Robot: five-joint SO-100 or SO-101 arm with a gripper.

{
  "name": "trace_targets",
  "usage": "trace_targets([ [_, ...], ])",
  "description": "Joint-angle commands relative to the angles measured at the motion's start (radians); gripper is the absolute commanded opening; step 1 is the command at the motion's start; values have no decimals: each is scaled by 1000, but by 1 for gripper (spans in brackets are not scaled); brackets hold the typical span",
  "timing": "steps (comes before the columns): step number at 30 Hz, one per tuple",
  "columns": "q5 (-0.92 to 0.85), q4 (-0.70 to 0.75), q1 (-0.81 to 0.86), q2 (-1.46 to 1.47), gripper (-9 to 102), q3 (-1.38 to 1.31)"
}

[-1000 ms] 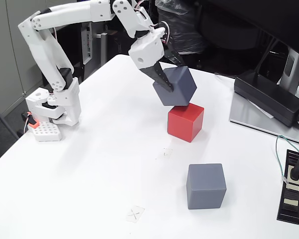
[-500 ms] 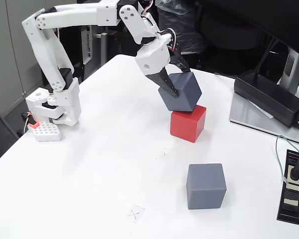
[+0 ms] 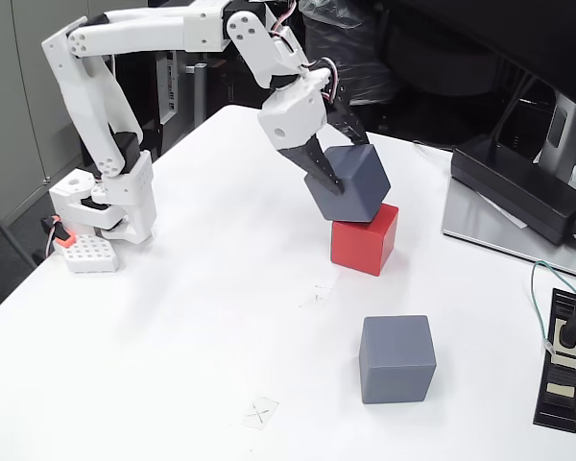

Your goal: Stack the three blocks in an ordered color.

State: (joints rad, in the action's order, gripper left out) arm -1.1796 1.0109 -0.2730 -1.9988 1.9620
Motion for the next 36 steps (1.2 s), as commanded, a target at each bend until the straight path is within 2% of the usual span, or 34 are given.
trace_targets([
  [1, 11, -11, 6, -11, 17, -15],
  [8, 11, -2, 8, -11, 17, -52],
  [16, 11, 164, 3, -5, 17, -216],
  [28, 11, 100, 0, 8, 17, -239],
  [36, 11, 103, 8, 132, 17, -252],
])
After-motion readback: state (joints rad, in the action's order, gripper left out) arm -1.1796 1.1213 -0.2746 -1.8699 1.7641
